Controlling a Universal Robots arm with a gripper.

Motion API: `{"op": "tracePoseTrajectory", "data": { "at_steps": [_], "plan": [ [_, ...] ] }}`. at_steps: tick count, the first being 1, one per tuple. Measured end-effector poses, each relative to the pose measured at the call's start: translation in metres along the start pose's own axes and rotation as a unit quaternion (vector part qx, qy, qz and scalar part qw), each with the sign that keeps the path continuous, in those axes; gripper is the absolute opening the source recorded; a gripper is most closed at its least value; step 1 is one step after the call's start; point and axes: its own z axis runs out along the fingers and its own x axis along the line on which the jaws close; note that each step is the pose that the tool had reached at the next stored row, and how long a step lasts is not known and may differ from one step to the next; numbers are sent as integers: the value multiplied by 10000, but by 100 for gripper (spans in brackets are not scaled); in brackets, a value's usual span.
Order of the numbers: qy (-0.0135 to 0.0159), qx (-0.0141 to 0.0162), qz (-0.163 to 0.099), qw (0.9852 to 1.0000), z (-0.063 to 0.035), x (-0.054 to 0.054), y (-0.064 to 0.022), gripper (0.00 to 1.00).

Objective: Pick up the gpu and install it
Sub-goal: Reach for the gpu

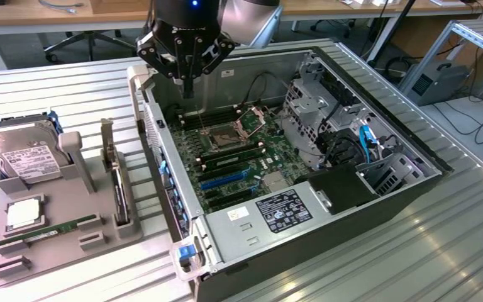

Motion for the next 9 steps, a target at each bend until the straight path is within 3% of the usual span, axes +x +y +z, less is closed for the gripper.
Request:
{"op": "tracePoseTrajectory", "data": {
  "at_steps": [9],
  "plan": [
    [0, 0, 0, 10000, -2, 51, -4, 11]
  ]
}}
